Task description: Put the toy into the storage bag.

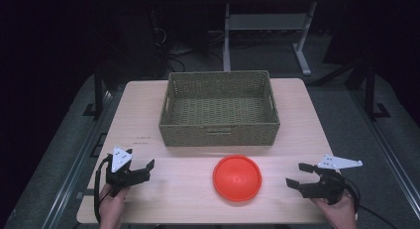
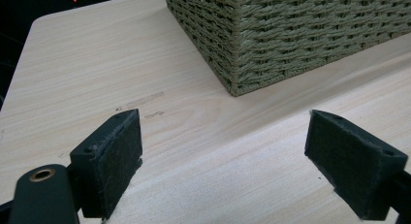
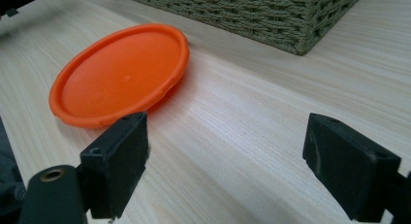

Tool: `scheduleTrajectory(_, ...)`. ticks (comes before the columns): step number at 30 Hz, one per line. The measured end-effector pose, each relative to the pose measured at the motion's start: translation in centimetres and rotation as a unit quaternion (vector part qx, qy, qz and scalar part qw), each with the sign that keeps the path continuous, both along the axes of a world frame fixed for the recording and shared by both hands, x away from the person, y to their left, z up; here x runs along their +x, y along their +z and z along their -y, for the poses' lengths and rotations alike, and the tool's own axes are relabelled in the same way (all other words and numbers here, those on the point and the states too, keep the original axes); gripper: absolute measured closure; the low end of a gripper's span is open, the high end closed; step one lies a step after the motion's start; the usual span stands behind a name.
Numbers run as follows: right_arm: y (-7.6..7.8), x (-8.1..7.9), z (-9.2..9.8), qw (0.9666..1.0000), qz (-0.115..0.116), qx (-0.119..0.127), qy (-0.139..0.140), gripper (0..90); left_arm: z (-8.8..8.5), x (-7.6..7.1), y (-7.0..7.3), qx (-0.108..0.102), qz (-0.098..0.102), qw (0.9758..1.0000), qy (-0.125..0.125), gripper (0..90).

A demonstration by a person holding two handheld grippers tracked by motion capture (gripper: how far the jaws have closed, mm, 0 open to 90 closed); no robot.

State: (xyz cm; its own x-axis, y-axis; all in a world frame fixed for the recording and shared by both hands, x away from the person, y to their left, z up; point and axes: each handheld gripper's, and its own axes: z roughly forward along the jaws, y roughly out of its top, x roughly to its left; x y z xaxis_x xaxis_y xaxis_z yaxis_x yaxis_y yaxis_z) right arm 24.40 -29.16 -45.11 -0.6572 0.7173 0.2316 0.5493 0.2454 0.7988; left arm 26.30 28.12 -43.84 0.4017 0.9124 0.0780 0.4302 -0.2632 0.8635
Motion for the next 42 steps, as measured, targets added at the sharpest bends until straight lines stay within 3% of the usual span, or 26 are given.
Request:
scheduleTrajectory(10, 0.0, 0.4, -0.6, 0.9999, -0.010, -0.007, 0.008, 15.9, 0.1, -0.1, -0.1, 0.004, 0.000, 1.0000, -0.003, 12.8)
scheduleTrajectory(16, 1.2, 0.6, -1.9, 0.9991, -0.002, -0.021, 0.037, 15.9, 0.1, -0.1, -0.1, 0.007, -0.001, 1.0000, -0.006, 12.8)
scheduleTrajectory(19, 1.5, 1.2, -2.7, 0.9984, -0.019, -0.025, 0.048, 15.9, 0.1, -0.1, -0.1, 0.007, -0.001, 1.0000, -0.004, 12.8)
scheduleTrajectory(28, 2.7, 2.4, -4.6, 0.9970, -0.031, -0.029, 0.065, 16.0, 0.0, -0.1, -0.1, 0.005, -0.002, 1.0000, 0.002, 12.8)
scheduleTrajectory(35, 4.1, 3.8, -6.4, 0.9947, -0.043, -0.046, 0.082, 16.0, -0.3, 0.0, -0.1, 0.002, -0.001, 1.0000, 0.007, 12.8)
scheduleTrajectory(42, 4.5, 5.2, -8.0, 0.9922, -0.058, -0.062, 0.092, 15.9, -0.2, -0.1, 0.0, 0.012, 0.003, 0.9999, 0.003, 12.8)
